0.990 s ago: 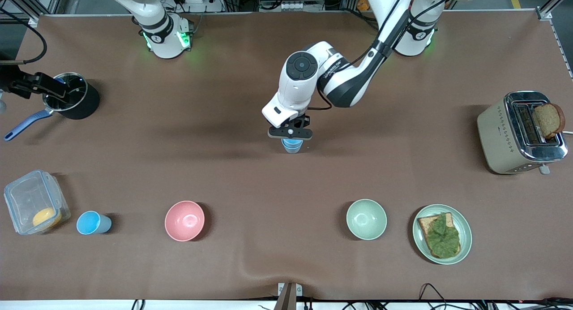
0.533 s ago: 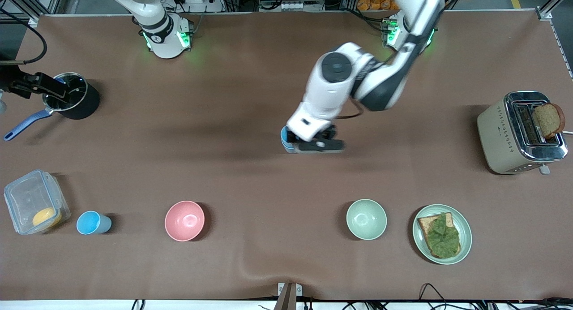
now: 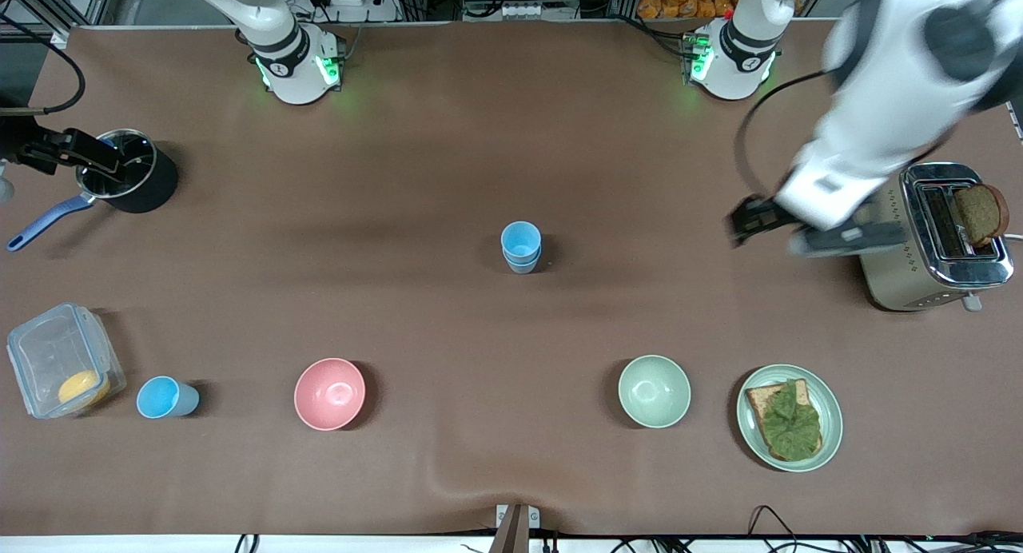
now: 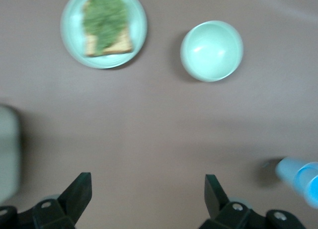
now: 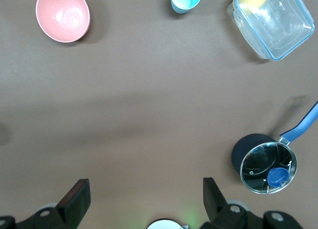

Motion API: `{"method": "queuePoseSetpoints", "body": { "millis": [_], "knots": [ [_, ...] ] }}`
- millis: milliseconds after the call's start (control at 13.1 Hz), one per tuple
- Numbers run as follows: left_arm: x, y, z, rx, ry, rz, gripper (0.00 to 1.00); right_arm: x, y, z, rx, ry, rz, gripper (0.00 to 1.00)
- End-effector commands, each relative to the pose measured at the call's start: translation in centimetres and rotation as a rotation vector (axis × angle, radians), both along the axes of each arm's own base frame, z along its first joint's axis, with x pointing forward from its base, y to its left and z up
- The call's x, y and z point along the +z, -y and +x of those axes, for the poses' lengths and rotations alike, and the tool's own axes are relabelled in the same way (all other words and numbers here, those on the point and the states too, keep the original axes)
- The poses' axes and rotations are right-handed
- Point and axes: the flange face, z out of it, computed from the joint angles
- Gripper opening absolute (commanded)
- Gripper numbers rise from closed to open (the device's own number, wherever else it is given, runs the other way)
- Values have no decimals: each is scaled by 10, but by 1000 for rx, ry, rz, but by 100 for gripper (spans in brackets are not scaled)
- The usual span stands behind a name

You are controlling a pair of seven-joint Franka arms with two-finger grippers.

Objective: Stack blue cups with both arms

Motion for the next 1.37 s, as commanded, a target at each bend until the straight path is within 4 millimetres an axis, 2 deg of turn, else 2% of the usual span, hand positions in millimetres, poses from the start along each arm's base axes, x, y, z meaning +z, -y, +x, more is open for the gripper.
{"method": "queuePoseSetpoints", "body": {
  "millis": [0, 152, 228, 305, 457, 609, 838, 914, 1066, 1142, 1295],
  "knots": [
    [24, -64, -20, -55, -4, 28, 100, 2, 2, 1, -1, -6, -10, 100],
    [42, -103, -34, -3, -11, 11, 100, 2, 1, 1, 1, -6, -10, 100],
    [51, -110, -43, 19, -19, -13, 100, 2, 1, 1, 1, -6, -10, 100],
    [59, -112, -49, 41, -33, -21, 100, 2, 1, 1, 1, -6, -10, 100],
    [72, -112, -49, 54, -49, -23, 100, 2, 1, 0, 1, -12, -10, 100],
    [71, -106, -46, 77, -51, -25, 100, 2, 1, 0, 2, -12, -10, 100],
    [83, -105, -34, 115, -26, -28, 100, 2, 1, 0, 2, -13, -10, 100],
    [85, -106, -24, 110, -16, -25, 100, 1, 1, 0, 2, -15, -10, 100],
    [85, -101, 10, 118, -7, -30, 100, 1, -1, -1, 5, -21, -10, 100],
    [85, -102, 17, 121, -7, -28, 100, 1, -2, -1, 7, -21, -10, 100],
    [89, -108, 14, 125, -7, -29, 100, 1, -2, -1, 7, -21, -10, 100]
  ]
}}
